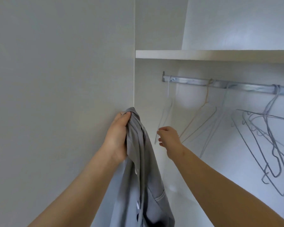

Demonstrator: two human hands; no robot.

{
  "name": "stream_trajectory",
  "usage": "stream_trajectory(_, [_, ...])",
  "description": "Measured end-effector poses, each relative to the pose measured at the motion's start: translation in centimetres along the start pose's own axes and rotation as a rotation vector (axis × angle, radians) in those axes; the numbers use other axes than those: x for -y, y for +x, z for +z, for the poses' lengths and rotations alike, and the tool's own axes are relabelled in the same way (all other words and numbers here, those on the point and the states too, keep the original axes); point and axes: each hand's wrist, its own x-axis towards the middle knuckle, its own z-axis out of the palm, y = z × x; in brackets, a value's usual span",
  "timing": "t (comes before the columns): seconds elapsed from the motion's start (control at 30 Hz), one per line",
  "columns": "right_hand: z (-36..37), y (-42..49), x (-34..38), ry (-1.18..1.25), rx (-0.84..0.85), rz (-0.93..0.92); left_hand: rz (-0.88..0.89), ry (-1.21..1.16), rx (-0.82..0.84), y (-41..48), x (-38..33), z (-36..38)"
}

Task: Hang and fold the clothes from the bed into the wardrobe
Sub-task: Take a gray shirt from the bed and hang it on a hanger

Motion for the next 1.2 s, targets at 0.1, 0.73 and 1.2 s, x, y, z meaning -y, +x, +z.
stream_trajectory(0.1, [0.5, 2.9, 0.1, 0.007, 0.041, 0.017, 0.021, -0.022, -0.038, 1.2, 0.5, 0.5])
stream_trajectory(0.73, [1.2, 5.7, 1.5, 0.375, -0.016, 0.072, -0.019, 0.003, -0.109, 1.7, 1.6, -0.2])
stream_trajectory(1.2, [-3.1, -11.6, -1.2, 0.27, -0.051, -0.034, -0.218, 0.066, -0.022, -3.6, 1.1, -1.2])
